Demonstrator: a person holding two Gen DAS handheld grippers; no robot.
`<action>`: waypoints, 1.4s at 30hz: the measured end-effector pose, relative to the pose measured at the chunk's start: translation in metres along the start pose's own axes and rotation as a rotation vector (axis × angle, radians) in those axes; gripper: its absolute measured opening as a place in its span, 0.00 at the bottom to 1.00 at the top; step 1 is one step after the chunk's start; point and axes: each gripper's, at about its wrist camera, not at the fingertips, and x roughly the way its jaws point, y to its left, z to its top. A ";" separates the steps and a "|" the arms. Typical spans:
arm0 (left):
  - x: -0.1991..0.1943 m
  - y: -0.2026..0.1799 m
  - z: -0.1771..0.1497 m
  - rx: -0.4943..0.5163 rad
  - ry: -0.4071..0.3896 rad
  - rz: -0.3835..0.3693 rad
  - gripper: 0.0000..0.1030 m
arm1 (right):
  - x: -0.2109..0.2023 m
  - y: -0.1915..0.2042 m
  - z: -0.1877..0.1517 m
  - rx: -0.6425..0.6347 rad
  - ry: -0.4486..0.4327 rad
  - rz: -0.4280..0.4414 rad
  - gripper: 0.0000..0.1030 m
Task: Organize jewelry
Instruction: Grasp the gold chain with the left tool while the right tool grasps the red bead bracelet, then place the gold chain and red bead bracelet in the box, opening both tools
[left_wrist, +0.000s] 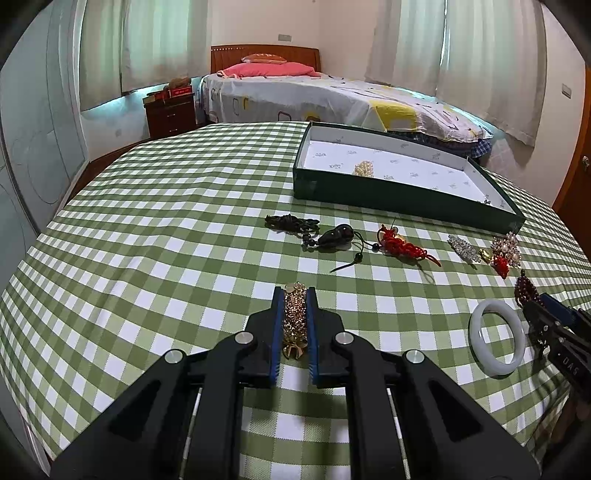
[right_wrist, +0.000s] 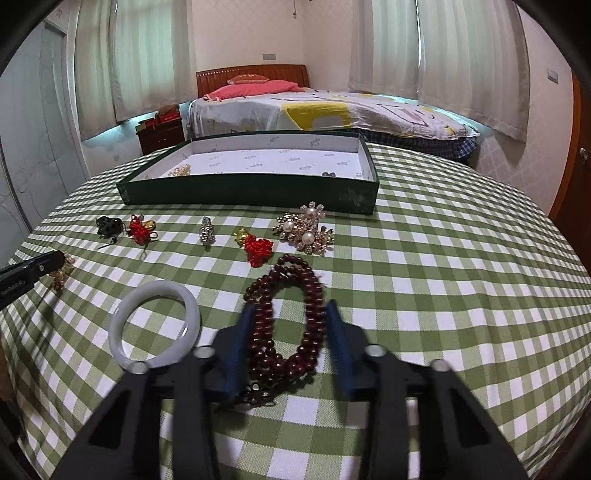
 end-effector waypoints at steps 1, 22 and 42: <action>0.000 0.000 0.000 0.000 0.000 0.000 0.11 | 0.000 0.000 0.000 0.000 0.000 0.005 0.25; -0.012 0.000 0.018 -0.005 -0.052 -0.014 0.11 | -0.029 -0.002 0.023 0.017 -0.104 0.010 0.20; 0.043 -0.079 0.136 0.084 -0.145 -0.194 0.11 | 0.031 -0.009 0.127 0.063 -0.195 0.049 0.20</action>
